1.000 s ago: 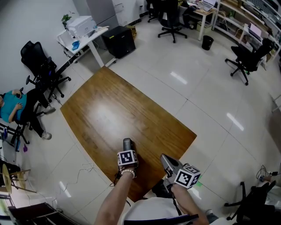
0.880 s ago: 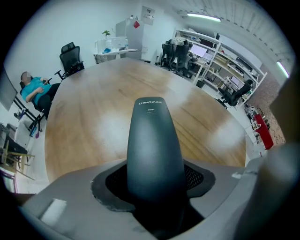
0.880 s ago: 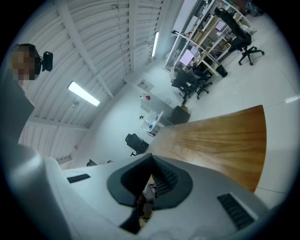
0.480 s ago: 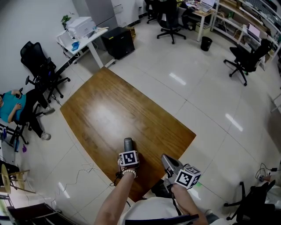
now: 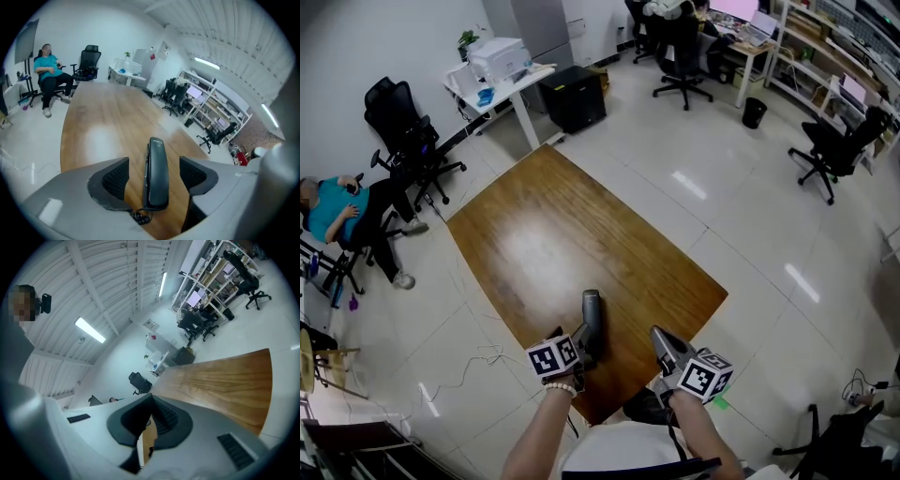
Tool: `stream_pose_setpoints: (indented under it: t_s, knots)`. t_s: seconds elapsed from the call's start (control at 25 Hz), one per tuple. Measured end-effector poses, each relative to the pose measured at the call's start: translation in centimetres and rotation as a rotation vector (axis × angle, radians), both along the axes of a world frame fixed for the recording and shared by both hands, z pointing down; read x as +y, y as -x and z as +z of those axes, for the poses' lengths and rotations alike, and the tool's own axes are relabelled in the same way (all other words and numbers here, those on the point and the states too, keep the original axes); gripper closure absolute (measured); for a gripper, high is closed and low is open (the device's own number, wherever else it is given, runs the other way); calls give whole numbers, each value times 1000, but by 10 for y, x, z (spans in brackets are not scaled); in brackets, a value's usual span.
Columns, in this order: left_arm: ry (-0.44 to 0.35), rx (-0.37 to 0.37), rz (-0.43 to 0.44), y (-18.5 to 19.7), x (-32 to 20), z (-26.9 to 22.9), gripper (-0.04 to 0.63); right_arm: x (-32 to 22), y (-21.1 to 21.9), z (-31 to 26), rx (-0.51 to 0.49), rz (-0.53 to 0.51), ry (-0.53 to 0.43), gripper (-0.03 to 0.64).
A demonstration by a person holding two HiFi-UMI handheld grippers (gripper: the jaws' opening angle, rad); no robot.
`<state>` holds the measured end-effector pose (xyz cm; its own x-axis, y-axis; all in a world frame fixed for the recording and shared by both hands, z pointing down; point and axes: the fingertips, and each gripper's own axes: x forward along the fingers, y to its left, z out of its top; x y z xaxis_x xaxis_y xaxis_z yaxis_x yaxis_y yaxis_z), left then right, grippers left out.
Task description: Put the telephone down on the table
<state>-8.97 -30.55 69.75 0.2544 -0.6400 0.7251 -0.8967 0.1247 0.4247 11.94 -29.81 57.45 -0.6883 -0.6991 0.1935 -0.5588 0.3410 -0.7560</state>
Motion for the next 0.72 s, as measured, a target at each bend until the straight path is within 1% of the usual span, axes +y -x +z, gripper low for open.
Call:
stream_pose_setpoints:
  t_s: [0.04,0.12,0.16,0.2,0.24,0.28,0.36,0.48,0.52,0.72]
  knots:
    - [-49,22,-17,3,2,-13,270,0,3,-2,3,-4,-5,617]
    - [-138,47,-40,10,7,-36,350,1,8,-7,7,-10,-16,617]
    - [-170,45,-45,13,10,-45,387,1,10,-9,8,-13,-22,617]
    - [-195,36,-48,17,14,-53,399,2,13,-12,10,-16,-28,617]
    - [-214,23,-49,22,19,-60,417,3,16,-14,13,-19,-35,617]
    - [-228,14,-50,26,23,-66,457,5,20,-16,16,-22,-42,615]
    - [-253,16,-53,34,31,-75,480,8,28,-20,19,-27,-55,615]
    - [-283,23,-52,46,43,-85,583,14,41,-25,24,-33,-74,617]
    - [-294,24,-50,49,46,-88,595,17,44,-27,25,-33,-79,617]
    - [-346,51,-51,63,60,-106,595,32,57,-38,25,-18,-106,617]
